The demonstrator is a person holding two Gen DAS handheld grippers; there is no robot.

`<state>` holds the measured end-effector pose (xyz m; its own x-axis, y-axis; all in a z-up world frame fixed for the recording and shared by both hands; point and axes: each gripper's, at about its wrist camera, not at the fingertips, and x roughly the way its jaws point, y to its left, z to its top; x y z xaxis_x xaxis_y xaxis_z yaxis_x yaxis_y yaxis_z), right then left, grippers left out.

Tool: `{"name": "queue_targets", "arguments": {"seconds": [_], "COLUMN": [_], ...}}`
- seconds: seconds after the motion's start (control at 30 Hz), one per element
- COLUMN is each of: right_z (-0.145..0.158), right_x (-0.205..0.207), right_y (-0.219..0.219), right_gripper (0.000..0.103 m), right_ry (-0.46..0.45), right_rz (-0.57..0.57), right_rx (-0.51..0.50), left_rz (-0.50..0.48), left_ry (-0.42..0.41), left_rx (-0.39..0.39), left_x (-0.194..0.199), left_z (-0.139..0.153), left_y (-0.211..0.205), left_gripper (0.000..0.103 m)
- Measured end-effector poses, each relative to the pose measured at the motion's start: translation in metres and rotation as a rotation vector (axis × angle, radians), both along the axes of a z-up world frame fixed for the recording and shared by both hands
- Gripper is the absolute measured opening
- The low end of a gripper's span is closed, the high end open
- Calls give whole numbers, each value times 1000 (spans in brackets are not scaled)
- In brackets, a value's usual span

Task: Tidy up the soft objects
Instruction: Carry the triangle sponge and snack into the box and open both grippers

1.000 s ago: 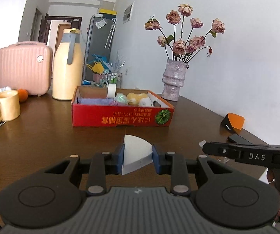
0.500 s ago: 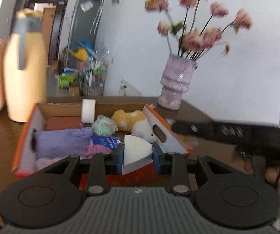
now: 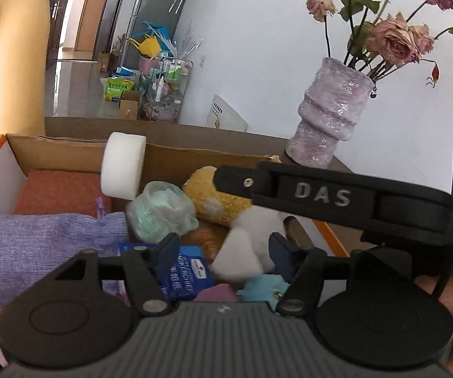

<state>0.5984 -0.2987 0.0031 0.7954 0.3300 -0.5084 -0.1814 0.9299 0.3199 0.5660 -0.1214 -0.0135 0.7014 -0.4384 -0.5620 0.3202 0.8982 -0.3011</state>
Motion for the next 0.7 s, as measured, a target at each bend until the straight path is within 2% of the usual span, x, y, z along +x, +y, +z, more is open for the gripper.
{"name": "queue_targets", "arguments": {"seconds": [0.3,0.37,0.5,0.57,0.63,0.7], "right_z": [20,29,50,60,66,71], "right_x": [-21,-35,-69,-91,-112,-135], "right_y": [-12,-15,-22,-24,-24,-24], "right_gripper": [59,67,73,84,86,86], "right_ry": [-27,-38,-48,-55,-74,-100], "right_rz": [-22,-27,-32,-25,-31,-53], "right_rx": [14,3,-47,-107,-179,-241], "left_rz": [74,86,161,213,282,344], "left_ry": [-47,-53,-111,-152,-204,-269], "left_rx": [15,34,135,182,235,264], "left_x": [-27,-40,-74,-91,-112,-132], "left_z": [35,43,62,69,74,77], "left_y": [29,37,60,73,87,99], "left_gripper": [74,74,80,85,98,99]}}
